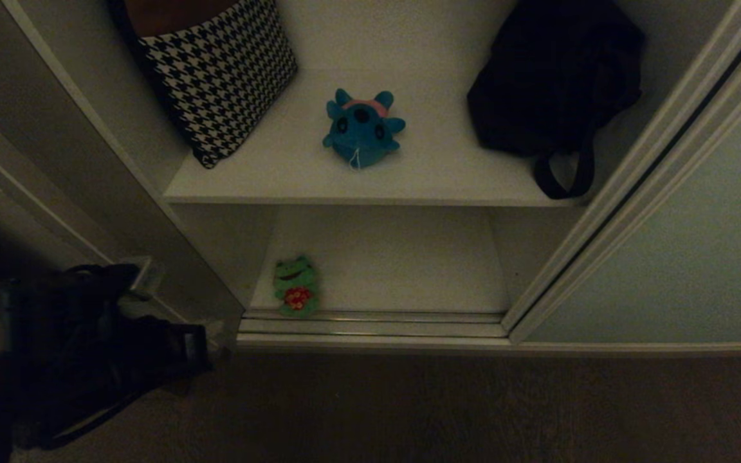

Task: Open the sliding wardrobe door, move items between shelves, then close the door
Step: Place the blue doll on the lower shelf

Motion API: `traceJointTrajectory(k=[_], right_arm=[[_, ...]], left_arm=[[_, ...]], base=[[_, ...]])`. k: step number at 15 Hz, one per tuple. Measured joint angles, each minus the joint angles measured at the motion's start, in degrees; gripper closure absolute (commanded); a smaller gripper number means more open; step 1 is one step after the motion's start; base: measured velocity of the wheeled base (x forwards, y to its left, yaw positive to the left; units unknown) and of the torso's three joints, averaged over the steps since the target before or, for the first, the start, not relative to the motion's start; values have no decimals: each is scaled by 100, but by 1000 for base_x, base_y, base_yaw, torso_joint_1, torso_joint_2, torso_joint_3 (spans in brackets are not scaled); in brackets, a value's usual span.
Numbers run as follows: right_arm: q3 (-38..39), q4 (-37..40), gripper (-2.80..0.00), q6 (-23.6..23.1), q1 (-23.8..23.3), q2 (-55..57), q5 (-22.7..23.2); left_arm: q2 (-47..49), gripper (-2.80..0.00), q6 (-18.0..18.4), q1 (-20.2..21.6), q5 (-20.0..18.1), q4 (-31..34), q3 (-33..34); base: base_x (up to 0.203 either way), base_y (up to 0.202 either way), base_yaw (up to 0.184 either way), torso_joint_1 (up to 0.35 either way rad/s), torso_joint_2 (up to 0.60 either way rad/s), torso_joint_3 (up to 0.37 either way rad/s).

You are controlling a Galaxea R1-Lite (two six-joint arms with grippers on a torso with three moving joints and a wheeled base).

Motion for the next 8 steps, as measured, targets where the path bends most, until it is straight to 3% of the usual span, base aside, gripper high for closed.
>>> traceJointTrajectory(k=[3, 6, 8], right_arm=[[0, 0, 0, 0, 0, 0, -1], [0, 0, 0, 0, 0, 0, 0], [0, 0, 0, 0, 0, 0, 0]], left_arm=[[-1540, 0, 13, -30, -44, 1717, -163], [-2554, 0, -92, -46, -369, 3698, -1586], [-2774, 0, -240, -58, -819, 4639, -2852]], base=[[0, 0, 0, 0, 0, 0], [0, 0, 0, 0, 0, 0], [0, 0, 0, 0, 0, 0]])
